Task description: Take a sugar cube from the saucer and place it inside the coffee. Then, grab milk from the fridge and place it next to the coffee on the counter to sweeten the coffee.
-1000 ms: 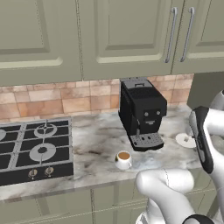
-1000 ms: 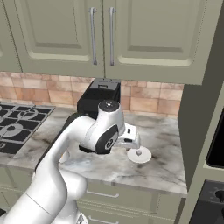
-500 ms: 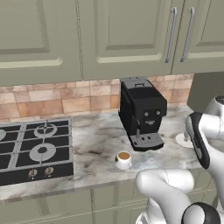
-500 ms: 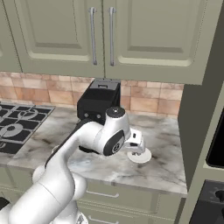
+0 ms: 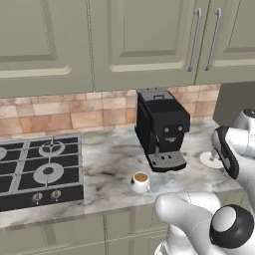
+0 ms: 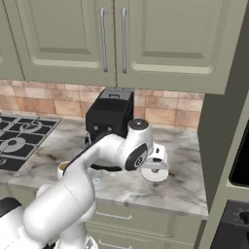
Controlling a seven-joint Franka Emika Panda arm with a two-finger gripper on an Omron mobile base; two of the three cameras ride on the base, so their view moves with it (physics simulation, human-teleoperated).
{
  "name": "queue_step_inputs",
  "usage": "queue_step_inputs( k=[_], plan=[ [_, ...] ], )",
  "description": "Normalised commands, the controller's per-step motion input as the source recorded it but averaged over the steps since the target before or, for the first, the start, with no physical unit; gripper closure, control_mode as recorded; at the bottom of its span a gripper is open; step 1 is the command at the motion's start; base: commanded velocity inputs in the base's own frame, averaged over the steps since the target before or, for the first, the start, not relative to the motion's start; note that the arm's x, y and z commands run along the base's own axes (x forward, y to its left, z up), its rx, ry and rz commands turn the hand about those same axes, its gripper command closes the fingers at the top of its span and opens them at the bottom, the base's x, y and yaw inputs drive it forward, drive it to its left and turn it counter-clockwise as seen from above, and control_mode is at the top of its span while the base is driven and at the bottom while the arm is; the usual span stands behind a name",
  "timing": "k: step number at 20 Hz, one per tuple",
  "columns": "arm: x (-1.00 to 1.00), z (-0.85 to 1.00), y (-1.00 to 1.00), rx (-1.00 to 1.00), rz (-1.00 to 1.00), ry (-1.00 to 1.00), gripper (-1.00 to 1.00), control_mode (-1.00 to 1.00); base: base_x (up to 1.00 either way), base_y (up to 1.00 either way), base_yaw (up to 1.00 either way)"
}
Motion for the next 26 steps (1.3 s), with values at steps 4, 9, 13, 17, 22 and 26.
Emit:
queue_step_inputs(
  k=[4,9,13,17,22,26],
  plan=[
    [0.23,-0.17,-0.14,0.0,0.02,0.0,-1.0,-1.0,0.0,0.0,0.0],
    [0.17,-0.25,-0.07,0.0,0.03,0.0,-1.0,-1.0,0.0,0.0,0.0],
    [0.19,-0.16,0.0,0.0,0.02,0.0,-1.0,-1.0,0.0,0.0,0.0],
    [0.19,-0.14,0.0,0.0,0.02,0.0,-1.0,-1.0,0.0,0.0,0.0],
    [0.16,-0.17,0.0,0.0,0.01,0.0,-1.0,-1.0,0.0,0.0,0.0],
    [0.15,-0.14,0.0,0.0,0.0,0.0,-1.0,-1.0,0.0,0.0,0.0]
  ],
)
